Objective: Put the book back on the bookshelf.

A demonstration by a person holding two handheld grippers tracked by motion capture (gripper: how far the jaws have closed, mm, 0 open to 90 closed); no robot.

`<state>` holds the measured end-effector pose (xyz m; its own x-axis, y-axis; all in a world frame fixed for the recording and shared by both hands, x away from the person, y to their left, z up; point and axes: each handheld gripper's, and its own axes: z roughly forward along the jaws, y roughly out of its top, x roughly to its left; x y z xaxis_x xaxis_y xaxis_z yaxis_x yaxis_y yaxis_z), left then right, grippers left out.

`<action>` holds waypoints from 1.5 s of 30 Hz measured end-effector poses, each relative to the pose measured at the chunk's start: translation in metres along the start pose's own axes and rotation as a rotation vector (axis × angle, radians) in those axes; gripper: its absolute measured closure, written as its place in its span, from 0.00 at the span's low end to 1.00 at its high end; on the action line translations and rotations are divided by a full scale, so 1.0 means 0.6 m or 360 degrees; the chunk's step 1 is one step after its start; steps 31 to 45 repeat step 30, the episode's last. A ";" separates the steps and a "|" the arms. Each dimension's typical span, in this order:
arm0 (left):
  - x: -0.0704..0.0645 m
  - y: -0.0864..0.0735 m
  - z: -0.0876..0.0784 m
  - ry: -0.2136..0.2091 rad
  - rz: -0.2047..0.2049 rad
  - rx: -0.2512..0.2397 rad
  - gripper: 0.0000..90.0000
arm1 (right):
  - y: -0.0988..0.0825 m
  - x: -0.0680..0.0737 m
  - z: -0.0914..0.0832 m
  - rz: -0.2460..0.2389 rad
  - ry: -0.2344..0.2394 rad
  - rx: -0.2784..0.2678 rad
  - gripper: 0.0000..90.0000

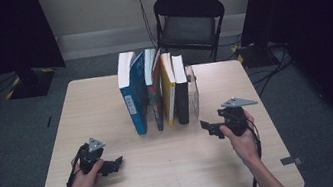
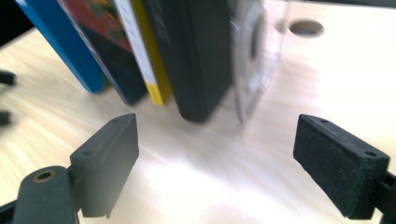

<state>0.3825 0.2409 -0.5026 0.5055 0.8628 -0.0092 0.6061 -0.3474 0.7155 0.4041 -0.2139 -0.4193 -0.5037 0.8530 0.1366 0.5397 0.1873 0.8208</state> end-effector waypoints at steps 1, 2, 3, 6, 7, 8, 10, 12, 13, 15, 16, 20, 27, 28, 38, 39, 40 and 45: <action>0.000 0.000 0.000 0.0000 0.0000 0.0000 0.00 | -0.008 -0.007 -0.003 0.0002 -0.0025 0.0018 0.16; 0.000 0.000 0.000 0.0000 0.0000 0.0000 0.00 | -0.008 -0.007 -0.003 0.0002 -0.0025 0.0018 0.16; 0.000 0.000 0.000 0.0000 0.0000 0.0000 0.00 | -0.025 -0.026 -0.009 0.0008 -0.0059 0.0065 0.16; 0.000 0.000 0.000 0.0000 0.0000 0.0000 0.00 | -0.043 -0.052 -0.015 0.0008 -0.0137 0.0124 0.16; 0.000 0.000 0.000 0.0000 0.0000 0.0000 0.00 | -0.051 -0.062 -0.016 0.0022 -0.0146 0.0150 0.16; 0.000 0.000 0.000 0.0000 -0.0001 0.0000 0.00 | -0.062 -0.072 -0.017 0.0012 -0.0167 0.0189 0.16; 0.000 0.000 0.000 0.0000 -0.0001 0.0000 0.00 | -0.081 -0.087 -0.017 0.0019 -0.0203 0.0244 0.16; 0.000 0.000 0.000 0.0000 0.0000 0.0001 0.00 | -0.101 -0.099 -0.014 0.0025 -0.0255 0.0298 0.17; 0.000 0.000 0.000 0.0000 0.0000 0.0001 0.00 | -0.109 -0.101 -0.013 0.0017 -0.0285 0.0303 0.17; 0.000 0.000 0.000 0.0000 0.0000 0.0001 0.00 | -0.121 -0.104 -0.010 0.0007 -0.0286 0.0324 0.17; 0.000 0.000 0.000 0.0000 0.0000 0.0001 0.00 | -0.121 -0.104 -0.010 0.0007 -0.0286 0.0324 0.17; 0.000 0.000 0.000 0.0001 0.0001 0.0000 0.00 | -0.136 -0.100 0.001 -0.0022 -0.0324 0.0316 0.13; 0.000 0.000 0.000 0.0001 0.0001 0.0000 0.00 | -0.144 -0.097 0.004 -0.0020 -0.0353 0.0240 0.11; 0.000 0.000 0.000 0.0001 0.0000 0.0000 0.00 | -0.145 -0.097 0.004 -0.0018 -0.0358 0.0238 0.11; 0.000 0.000 0.000 0.0001 0.0001 0.0000 0.00 | -0.145 -0.096 0.004 -0.0013 -0.0367 0.0236 0.11; 0.000 0.000 0.000 0.0001 0.0001 0.0000 0.00 | -0.145 -0.096 0.004 -0.0013 -0.0367 0.0236 0.11; 0.000 0.000 0.000 0.0001 0.0001 0.0000 0.00 | -0.145 -0.096 0.004 -0.0013 -0.0367 0.0236 0.11; 0.000 0.000 0.000 0.0001 0.0001 0.0000 0.00 | -0.145 -0.096 0.004 -0.0013 -0.0367 0.0236 0.11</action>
